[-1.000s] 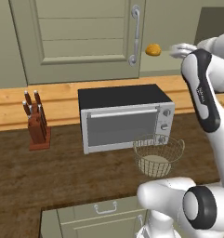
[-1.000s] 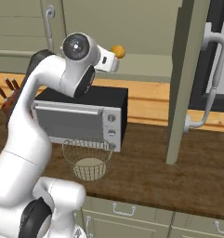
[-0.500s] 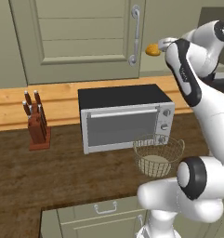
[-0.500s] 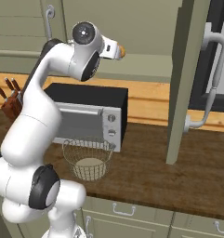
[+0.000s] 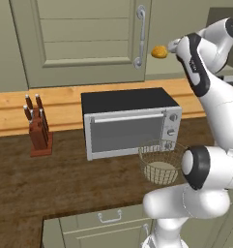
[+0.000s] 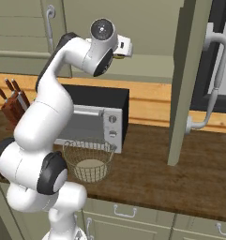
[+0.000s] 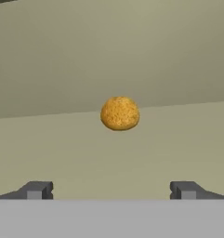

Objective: Open the cabinet, pick up the bread from the cabinet and place it in the basket. Then move the basket to the dining counter.

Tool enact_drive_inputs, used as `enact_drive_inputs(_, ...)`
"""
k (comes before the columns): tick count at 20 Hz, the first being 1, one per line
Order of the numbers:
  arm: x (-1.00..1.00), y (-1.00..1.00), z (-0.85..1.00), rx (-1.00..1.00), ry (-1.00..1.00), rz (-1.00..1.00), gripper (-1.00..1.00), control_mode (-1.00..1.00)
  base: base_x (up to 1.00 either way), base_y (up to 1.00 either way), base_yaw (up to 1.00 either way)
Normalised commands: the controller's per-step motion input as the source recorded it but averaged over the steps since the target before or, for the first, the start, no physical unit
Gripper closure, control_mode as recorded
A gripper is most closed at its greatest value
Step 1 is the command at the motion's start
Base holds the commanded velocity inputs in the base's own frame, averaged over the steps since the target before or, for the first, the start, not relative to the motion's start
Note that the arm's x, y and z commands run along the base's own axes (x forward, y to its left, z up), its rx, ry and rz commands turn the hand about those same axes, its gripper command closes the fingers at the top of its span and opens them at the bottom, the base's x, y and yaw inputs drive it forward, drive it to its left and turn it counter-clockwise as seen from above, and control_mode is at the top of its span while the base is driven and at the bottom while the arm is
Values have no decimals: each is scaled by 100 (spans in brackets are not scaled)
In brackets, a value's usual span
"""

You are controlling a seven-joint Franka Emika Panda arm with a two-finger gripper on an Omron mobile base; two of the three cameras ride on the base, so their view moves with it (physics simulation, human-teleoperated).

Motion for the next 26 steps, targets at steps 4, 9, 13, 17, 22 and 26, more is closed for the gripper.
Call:
enact_drive_inputs(4,31,0,-3,-8,2,0,-100,-100,0,0,0)
enact_drive_inputs(9,38,0,-9,-7,0,0,-100,-100,0,0,0)
enact_drive_inputs(13,48,0,-9,-5,3,0,-100,-100,0,0,0)
enact_drive_inputs(17,47,0,-3,-1,2,1,-100,-100,0,0,0)
enact_drive_inputs(22,48,0,0,0,2,5,-100,-100,0,0,0)
enact_drive_inputs(26,43,0,0,0,3,7,-100,-100,0,0,0)
